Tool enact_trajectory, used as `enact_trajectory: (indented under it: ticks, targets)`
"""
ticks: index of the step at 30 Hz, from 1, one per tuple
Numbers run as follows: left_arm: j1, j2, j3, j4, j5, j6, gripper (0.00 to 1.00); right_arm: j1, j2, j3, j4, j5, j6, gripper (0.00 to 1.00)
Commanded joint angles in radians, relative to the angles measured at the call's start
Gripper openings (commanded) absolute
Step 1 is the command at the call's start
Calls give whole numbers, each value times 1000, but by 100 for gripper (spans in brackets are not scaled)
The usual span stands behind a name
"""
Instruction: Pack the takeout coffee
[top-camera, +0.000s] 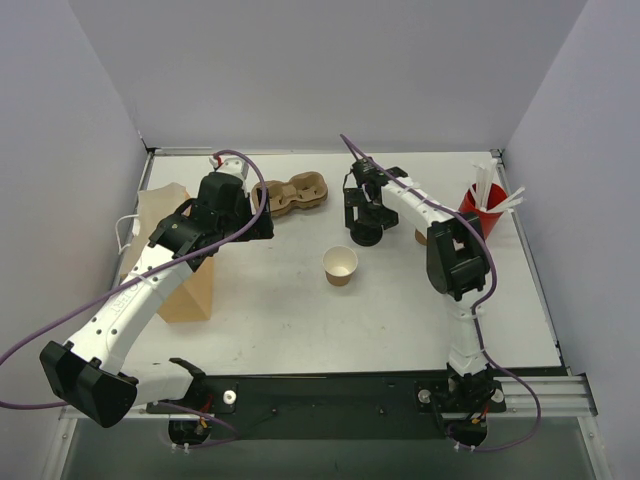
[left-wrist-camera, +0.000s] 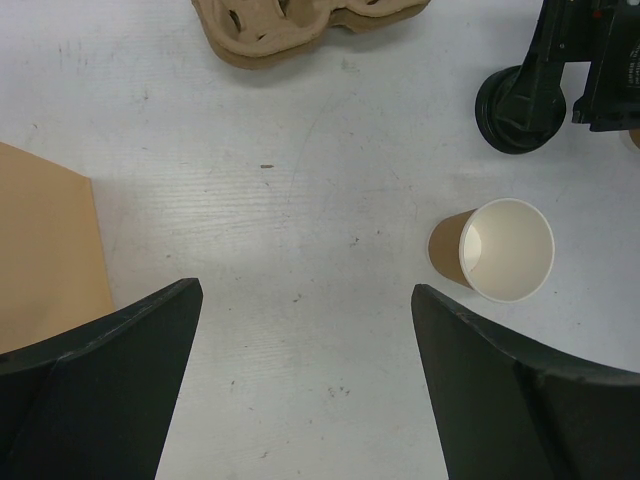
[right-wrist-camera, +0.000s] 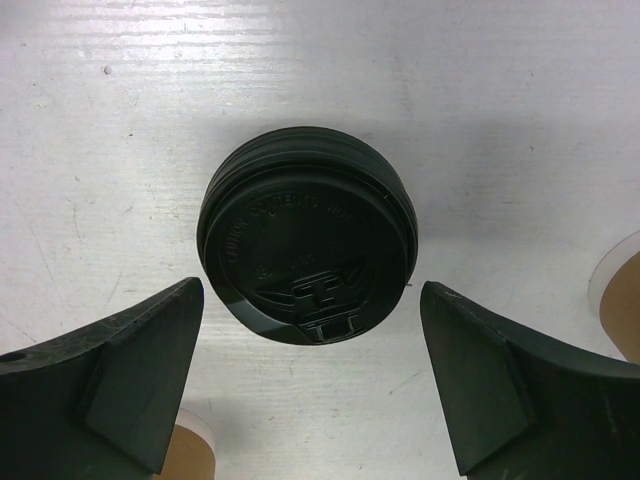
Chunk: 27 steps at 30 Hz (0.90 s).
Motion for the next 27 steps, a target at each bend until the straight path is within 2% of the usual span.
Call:
enact_trajectory:
  ticks: [1,12,23,27]
  targets:
    - [8,-27,7,29,4,2,97,10,23,42,-42,31,-8,85]
    - [8,-26,4,31,3,2,97,9,32,43,-42,37,-5,83]
    - [8,-20,10,32,6,2,97,9,17,46,-42,45,-4,67]
    - [8,-21,7,32,6,1,97,10,5,43,-42,48,-5,65]
